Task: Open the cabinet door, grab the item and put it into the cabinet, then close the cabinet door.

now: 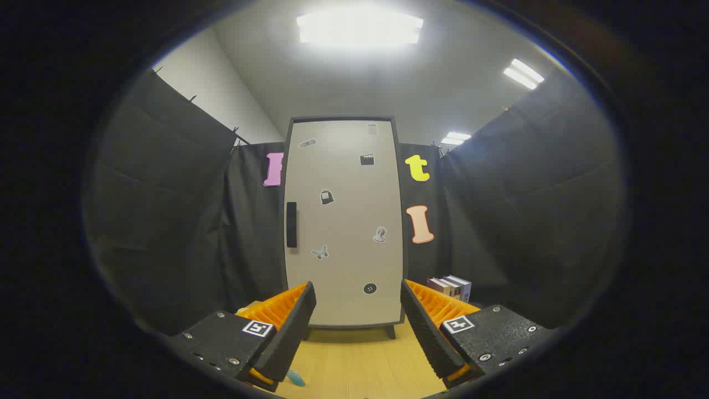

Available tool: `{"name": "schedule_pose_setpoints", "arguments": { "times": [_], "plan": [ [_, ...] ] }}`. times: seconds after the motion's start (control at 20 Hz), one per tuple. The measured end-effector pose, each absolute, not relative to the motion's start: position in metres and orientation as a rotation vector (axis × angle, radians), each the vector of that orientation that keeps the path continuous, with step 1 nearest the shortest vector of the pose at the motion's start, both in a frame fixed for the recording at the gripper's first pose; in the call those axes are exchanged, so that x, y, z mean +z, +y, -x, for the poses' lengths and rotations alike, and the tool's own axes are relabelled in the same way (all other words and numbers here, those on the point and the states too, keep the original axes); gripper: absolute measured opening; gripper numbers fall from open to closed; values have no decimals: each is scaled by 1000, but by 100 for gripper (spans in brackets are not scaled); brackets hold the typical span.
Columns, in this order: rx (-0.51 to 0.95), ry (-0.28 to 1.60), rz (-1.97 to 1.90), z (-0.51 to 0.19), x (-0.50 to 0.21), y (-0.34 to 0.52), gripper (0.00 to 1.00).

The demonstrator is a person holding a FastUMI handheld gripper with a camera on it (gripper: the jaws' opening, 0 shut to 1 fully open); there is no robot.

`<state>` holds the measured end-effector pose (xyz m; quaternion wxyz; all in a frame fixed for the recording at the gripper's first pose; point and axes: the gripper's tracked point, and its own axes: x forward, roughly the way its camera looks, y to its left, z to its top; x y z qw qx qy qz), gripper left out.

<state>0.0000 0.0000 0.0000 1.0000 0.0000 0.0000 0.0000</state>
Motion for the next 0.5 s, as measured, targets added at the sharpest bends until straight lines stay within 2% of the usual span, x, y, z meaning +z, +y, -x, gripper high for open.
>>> {"name": "schedule_pose_setpoints", "arguments": {
  "times": [0.5],
  "plan": [
    [-1,19,-8,0,-5,3,95]
  ]
}}
